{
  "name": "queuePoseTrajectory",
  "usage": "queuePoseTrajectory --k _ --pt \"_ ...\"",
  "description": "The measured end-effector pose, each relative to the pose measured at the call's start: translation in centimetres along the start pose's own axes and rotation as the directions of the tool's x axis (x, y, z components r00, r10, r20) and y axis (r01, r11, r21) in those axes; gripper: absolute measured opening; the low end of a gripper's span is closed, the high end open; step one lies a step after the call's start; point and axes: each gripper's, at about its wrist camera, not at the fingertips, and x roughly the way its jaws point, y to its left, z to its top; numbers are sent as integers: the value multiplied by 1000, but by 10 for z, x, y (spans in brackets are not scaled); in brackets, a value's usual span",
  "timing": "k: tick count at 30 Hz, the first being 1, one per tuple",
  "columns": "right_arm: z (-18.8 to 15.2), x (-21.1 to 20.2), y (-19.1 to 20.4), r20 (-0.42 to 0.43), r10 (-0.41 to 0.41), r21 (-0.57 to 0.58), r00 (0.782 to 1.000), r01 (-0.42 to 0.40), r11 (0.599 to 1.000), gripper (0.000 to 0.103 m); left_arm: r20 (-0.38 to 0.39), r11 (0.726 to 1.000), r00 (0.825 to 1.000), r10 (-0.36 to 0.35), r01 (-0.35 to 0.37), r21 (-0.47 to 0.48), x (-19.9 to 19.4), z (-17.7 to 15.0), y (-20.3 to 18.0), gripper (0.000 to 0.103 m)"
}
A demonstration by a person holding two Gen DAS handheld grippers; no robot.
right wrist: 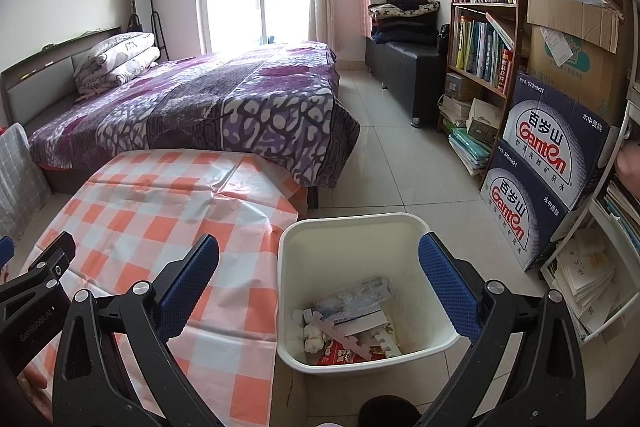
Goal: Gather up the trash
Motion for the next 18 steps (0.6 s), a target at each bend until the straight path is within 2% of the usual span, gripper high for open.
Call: queuePoseTrajectory --k 18 --pt "-13 -2 -2 -15 2 -2 1000 -2 1000 96 -4 1000 1000 1 -1 1 1 -3 0 96"
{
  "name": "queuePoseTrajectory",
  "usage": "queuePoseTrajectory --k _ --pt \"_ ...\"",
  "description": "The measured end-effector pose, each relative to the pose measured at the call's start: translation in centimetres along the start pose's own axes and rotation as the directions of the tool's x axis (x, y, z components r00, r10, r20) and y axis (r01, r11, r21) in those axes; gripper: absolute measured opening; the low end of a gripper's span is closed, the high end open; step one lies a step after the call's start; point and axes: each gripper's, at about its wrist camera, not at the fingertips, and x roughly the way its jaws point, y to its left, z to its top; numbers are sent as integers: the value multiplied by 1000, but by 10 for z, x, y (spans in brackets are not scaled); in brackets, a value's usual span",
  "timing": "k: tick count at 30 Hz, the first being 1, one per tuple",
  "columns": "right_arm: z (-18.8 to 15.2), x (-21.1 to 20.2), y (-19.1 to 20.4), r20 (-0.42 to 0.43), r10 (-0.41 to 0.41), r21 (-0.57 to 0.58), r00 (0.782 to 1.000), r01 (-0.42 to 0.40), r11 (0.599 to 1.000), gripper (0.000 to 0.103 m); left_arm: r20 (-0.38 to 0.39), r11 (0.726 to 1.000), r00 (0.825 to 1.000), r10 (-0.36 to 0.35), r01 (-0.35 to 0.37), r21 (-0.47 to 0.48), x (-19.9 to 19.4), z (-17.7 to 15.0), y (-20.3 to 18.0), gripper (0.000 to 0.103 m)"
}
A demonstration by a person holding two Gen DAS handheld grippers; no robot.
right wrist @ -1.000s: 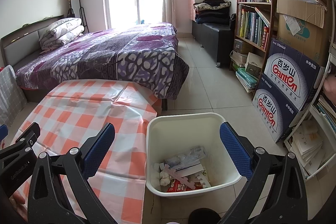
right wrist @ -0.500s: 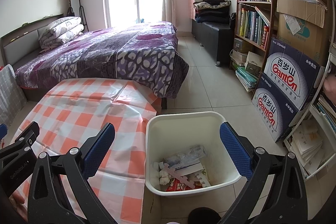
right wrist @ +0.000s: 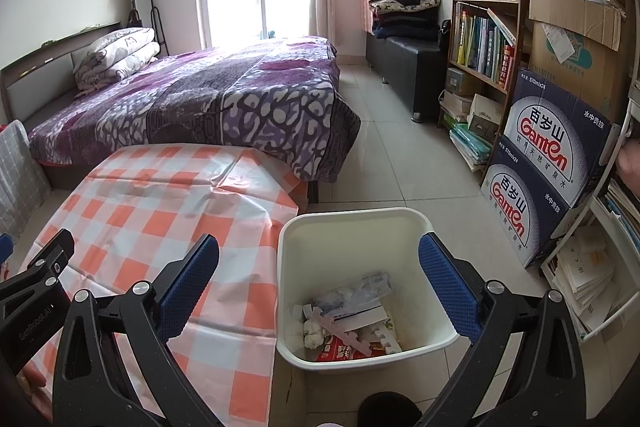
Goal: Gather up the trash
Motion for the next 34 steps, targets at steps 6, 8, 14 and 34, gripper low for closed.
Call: queuePoseTrajectory --k 6,8,14,34 --pt "-6 0 0 -22 -3 -5 1000 3 1000 96 3 1000 1000 -7 7 8 2 -7 2 96" --pt "-8 -1 -1 -31 -7 -7 1000 7 1000 96 5 1000 1000 -17 16 12 2 -8 2 96" --pt "-11 -5 -2 -33 -11 -11 999 11 1000 96 1 999 999 -44 44 30 2 -9 0 95" --pt "-5 -9 -10 -47 -16 -6 999 15 1000 96 -27 997 998 -55 57 53 6 -6 -6 94"
